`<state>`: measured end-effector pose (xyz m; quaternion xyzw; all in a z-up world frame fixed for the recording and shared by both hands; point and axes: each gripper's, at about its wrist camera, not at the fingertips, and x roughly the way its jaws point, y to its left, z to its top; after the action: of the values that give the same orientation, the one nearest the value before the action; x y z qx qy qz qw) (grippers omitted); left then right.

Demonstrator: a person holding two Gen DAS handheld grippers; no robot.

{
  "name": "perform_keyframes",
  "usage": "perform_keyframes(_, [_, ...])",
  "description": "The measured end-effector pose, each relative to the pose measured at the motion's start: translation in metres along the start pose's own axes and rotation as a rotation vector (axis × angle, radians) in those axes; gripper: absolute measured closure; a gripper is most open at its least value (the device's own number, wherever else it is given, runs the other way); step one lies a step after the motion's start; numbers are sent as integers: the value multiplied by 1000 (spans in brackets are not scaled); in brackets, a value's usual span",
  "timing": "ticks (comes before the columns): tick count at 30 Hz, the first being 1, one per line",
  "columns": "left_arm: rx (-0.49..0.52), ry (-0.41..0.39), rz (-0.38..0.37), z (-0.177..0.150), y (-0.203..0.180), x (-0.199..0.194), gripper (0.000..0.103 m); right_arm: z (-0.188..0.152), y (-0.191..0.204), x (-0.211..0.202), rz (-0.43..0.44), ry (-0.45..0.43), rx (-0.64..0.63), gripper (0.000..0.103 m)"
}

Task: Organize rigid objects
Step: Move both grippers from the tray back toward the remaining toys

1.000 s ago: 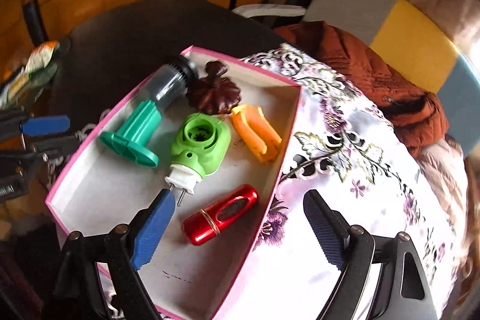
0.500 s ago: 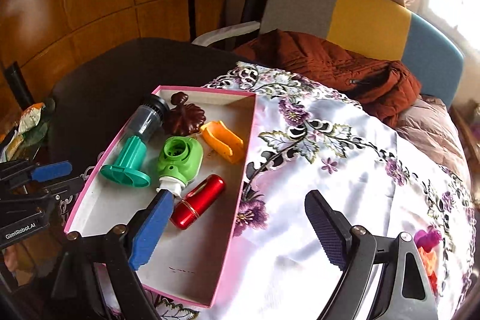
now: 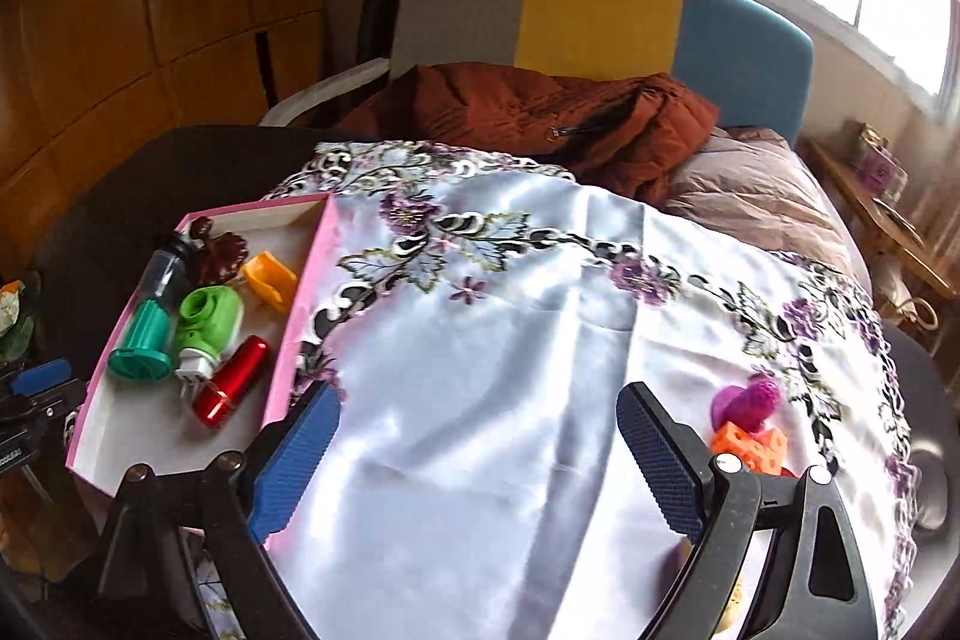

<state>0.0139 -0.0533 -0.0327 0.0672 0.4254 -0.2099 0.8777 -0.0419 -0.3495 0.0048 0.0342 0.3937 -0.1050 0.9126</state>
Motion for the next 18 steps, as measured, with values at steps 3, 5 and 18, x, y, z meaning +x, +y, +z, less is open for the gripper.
perform_keyframes(3, [12,3,-2,0,-4,0,66,-2,-30,-5,-70,-12,53,9])
perform_keyframes(5, [19,4,-5,1,-7,0,66,-4,-52,-8,-119,-19,101,9])
perform_keyframes(18, [108,-9,-59,13,-48,-2,66,-55,-207,-37,-484,-97,720,7])
